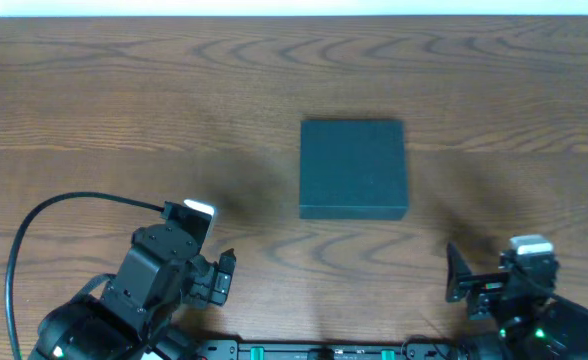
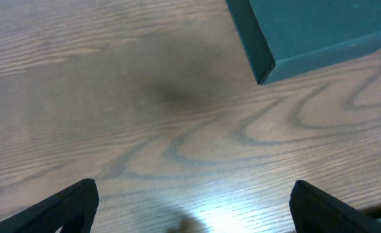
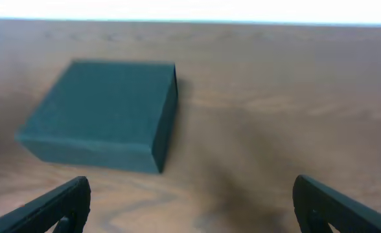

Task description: Pack container

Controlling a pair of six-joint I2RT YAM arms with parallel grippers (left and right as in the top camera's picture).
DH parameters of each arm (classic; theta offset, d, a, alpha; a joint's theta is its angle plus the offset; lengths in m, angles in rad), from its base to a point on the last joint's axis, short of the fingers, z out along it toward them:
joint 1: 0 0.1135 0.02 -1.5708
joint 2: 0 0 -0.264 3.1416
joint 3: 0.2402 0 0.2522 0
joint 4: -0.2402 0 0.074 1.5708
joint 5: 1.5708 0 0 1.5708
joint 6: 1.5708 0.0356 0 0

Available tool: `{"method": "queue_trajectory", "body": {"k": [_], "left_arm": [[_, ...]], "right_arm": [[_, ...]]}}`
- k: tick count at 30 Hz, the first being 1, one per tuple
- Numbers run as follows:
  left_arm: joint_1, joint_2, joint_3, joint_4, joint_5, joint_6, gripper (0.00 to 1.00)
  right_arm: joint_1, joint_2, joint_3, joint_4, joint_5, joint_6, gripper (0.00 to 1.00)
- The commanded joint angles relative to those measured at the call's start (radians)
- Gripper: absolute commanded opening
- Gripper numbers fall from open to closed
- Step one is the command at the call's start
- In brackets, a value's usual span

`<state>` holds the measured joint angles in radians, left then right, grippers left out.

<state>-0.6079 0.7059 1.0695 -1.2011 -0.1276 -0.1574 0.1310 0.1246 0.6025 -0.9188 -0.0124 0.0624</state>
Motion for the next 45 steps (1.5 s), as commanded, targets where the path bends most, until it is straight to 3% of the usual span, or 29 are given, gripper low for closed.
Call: {"method": "queue_trajectory", "body": {"k": [1, 24, 45], "left_arm": [[-0.002, -0.001, -0.001, -0.003, -0.003, -0.007, 0.95], [-0.002, -0.001, -0.001, -0.003, -0.003, -0.007, 0.95], [-0.002, -0.001, -0.001, -0.003, -0.003, -0.007, 0.95]], "right_arm": [[-0.007, -0.036, -0.077, 0.001, -0.008, -0.019, 0.99], [-0.022, -0.11, -0.244, -0.152, -0.019, -0.019, 0.99], [-0.021, -0.118, -0.246, -0.151, -0.018, -0.019, 0.99]]}}
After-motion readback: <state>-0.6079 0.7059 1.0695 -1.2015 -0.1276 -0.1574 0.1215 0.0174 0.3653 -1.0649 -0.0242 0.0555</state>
